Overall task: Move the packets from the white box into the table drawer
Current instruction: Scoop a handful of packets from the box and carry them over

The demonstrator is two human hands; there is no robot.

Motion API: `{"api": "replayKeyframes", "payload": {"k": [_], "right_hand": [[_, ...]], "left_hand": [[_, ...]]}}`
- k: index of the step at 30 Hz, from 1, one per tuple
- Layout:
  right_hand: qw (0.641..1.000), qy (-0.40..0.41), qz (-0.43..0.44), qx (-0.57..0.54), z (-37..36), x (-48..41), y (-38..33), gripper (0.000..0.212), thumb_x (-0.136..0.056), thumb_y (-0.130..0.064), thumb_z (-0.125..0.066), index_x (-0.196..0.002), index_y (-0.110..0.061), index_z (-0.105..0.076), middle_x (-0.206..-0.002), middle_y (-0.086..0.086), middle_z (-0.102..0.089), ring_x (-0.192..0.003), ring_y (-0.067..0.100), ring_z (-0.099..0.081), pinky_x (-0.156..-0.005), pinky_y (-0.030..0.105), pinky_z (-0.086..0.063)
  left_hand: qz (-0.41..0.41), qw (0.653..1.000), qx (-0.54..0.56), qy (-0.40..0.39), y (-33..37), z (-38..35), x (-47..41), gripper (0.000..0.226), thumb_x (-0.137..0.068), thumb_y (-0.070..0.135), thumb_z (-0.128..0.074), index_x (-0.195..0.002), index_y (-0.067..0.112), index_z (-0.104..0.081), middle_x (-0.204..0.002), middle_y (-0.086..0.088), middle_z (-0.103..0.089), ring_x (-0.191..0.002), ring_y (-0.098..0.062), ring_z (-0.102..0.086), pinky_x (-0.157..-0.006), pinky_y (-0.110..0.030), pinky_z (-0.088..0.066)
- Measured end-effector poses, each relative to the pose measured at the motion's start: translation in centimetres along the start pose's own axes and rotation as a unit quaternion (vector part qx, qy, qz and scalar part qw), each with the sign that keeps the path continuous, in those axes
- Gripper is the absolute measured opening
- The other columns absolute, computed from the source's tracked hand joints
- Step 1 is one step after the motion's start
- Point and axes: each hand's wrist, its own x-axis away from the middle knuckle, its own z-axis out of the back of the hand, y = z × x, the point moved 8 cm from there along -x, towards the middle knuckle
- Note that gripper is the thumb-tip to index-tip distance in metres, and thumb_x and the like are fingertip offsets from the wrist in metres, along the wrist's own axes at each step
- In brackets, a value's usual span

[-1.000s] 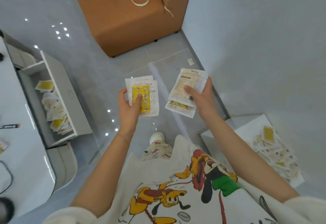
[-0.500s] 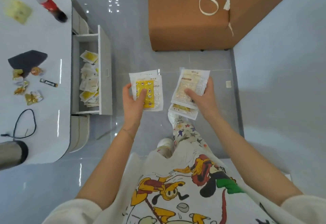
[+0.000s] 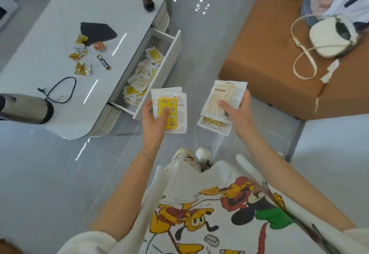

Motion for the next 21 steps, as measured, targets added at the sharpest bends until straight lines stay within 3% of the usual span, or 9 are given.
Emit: {"api": "replayKeyframes", "payload": {"k": [6,10,13,17,21], "right_hand": [[0.997,-0.068,-0.004,0.017,-6.1,-5.5,-2.8,0.047,-0.083,-0.006,-0.071,-0.117,-0.025,-0.043,-0.11,-0.009,-0.063,-0.098,0.005,-0.065,-0.076,0.028,-0.057],[0.993,-0.115,-0.02,0.023,-11.4,-9.5,-4.1,0.047,-0.083,-0.005,-0.071,-0.118,-0.021,-0.043,-0.113,-0.004,-0.064,-0.101,0.012,-0.066,-0.079,0.032,-0.058],[0.989,-0.138,-0.03,0.04,-15.4,-12.9,-5.5,0.052,-0.083,-0.006,-0.072,-0.123,-0.017,-0.041,-0.115,-0.002,-0.064,-0.104,0.016,-0.065,-0.078,0.033,-0.058],[0.982,-0.167,-0.043,0.071,-20.3,-16.9,-7.5,0.05,-0.083,-0.007,-0.071,-0.122,-0.02,-0.043,-0.117,-0.001,-0.064,-0.104,0.017,-0.066,-0.081,0.037,-0.058],[0.979,-0.176,-0.051,0.091,-24.1,-21.0,-9.2,0.047,-0.084,-0.004,-0.069,-0.117,-0.023,-0.043,-0.112,-0.004,-0.063,-0.104,0.016,-0.065,-0.081,0.034,-0.057]], "left_hand": [[0.017,0.995,0.038,0.088,0.2,2.8,-3.0,0.039,-0.094,0.016,-0.062,-0.127,0.012,-0.041,-0.104,0.01,-0.064,-0.078,0.003,-0.068,-0.062,-0.015,-0.054],[0.014,0.993,0.033,0.117,0.7,4.6,-6.7,0.041,-0.093,0.017,-0.063,-0.128,0.012,-0.043,-0.112,0.004,-0.064,-0.084,-0.001,-0.069,-0.062,-0.014,-0.053],[0.015,0.991,0.033,0.13,1.5,6.0,-10.5,0.04,-0.092,0.016,-0.064,-0.127,0.015,-0.046,-0.108,0.013,-0.063,-0.091,-0.003,-0.068,-0.067,-0.015,-0.055],[0.032,0.985,0.068,0.155,2.1,8.1,-15.7,0.039,-0.092,0.015,-0.064,-0.126,0.013,-0.045,-0.101,0.024,-0.06,-0.081,0.007,-0.066,-0.066,-0.016,-0.056],[0.063,0.977,0.097,0.177,2.5,10.0,-19.9,0.04,-0.092,0.013,-0.063,-0.128,0.012,-0.043,-0.102,0.016,-0.061,-0.08,0.008,-0.066,-0.063,-0.012,-0.052]]}}
